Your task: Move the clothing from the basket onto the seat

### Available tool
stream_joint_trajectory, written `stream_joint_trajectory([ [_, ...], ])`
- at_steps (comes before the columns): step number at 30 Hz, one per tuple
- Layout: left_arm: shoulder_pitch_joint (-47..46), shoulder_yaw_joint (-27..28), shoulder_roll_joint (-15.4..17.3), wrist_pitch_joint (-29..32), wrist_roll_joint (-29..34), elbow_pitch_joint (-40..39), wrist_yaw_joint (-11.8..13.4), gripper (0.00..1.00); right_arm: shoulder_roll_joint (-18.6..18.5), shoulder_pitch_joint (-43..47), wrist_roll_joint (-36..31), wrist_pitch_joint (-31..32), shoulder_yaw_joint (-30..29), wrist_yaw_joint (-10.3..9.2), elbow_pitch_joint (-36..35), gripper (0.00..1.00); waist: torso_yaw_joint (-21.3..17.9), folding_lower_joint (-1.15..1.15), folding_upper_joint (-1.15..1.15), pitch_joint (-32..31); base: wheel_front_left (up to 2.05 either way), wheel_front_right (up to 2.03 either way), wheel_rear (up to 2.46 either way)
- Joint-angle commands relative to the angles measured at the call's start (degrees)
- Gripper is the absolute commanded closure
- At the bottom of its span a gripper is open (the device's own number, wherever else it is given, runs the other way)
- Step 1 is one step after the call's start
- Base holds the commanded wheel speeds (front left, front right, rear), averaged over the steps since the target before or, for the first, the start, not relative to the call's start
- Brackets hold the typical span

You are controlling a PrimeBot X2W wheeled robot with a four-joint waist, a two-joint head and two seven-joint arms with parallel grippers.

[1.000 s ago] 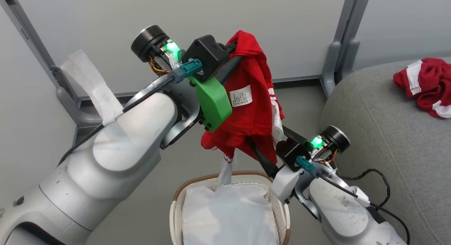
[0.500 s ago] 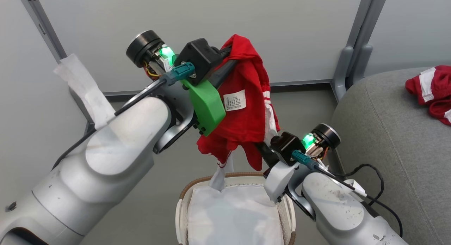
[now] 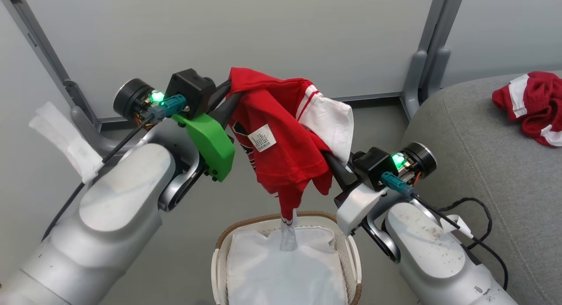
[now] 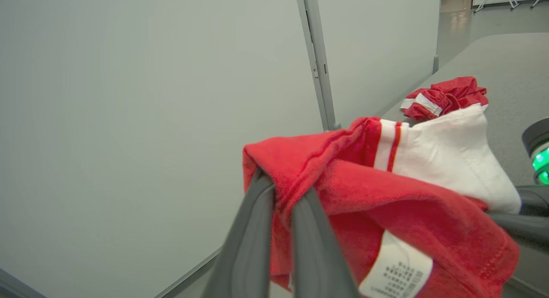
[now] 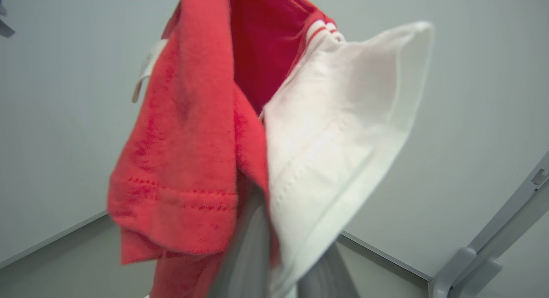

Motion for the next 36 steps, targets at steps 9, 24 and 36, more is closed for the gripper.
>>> stream_joint_trajectory([
  [9, 7.64, 0.52, -0.89, -5.65, -2.39, 2.08, 1.45, 0.00, -0.22, 1.08, -2.49, -0.10, -5.43, -0.08, -3.98, 1.00, -1.05, 0.00, 0.00, 0.91, 0.00, 0.00, 0.00],
  [24, 18.00, -1.32, -4.09, -11.86, -2.42, 4.99, 3.12, 0.00, -1.57, 3.68, -7.38, -0.10, -15.15, -0.08, -8.29, 1.00, -4.62, 0.00, 0.00, 2.29, 0.00, 0.00, 0.00],
  [36, 20.50, -1.16, -8.17, -13.10, -1.21, 4.97, 2.49, 0.00, -3.37, 6.97, -8.42, -0.10, -21.59, -0.08, -10.82, 1.00, -10.51, 0.00, 0.00, 4.23, 0.00, 0.00, 0.00],
])
